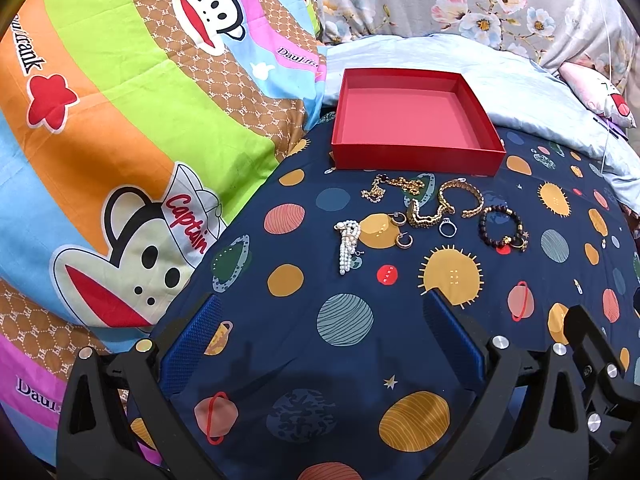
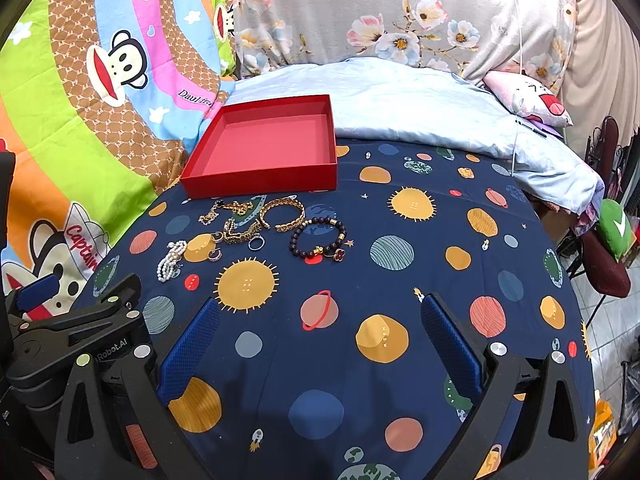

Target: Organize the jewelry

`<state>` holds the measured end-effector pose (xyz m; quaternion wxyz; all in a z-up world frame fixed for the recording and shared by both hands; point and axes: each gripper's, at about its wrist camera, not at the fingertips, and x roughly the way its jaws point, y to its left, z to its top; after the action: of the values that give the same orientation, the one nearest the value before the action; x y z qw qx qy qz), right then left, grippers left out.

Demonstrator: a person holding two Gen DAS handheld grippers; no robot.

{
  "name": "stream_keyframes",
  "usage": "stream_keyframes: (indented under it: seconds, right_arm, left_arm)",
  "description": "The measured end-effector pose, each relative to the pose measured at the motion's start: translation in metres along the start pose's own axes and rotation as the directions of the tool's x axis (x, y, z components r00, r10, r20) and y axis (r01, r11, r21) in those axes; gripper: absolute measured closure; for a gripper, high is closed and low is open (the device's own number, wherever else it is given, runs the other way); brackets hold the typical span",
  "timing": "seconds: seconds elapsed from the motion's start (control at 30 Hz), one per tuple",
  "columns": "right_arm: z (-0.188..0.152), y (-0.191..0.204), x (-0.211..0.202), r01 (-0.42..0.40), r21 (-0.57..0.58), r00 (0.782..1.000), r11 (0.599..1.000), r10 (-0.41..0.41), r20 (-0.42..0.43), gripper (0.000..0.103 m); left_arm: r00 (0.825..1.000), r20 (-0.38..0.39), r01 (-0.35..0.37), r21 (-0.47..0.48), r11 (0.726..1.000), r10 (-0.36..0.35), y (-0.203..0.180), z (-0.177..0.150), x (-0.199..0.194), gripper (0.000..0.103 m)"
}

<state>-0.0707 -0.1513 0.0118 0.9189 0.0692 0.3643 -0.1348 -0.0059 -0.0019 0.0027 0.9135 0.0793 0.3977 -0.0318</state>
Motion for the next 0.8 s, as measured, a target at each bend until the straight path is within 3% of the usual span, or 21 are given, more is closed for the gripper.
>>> stream_keyframes:
  seconds: [0.8]
  right_arm:
    - [0.0004, -0.0033, 0.0099, 0.005, 0.004, 1.000, 1.000, -0.005, -0.007, 0.005]
  left_arm:
    - [1.000, -0.016, 0.001, 0.005, 1.000, -0.001, -0.0041, 0.0019, 0.0076, 0.005]
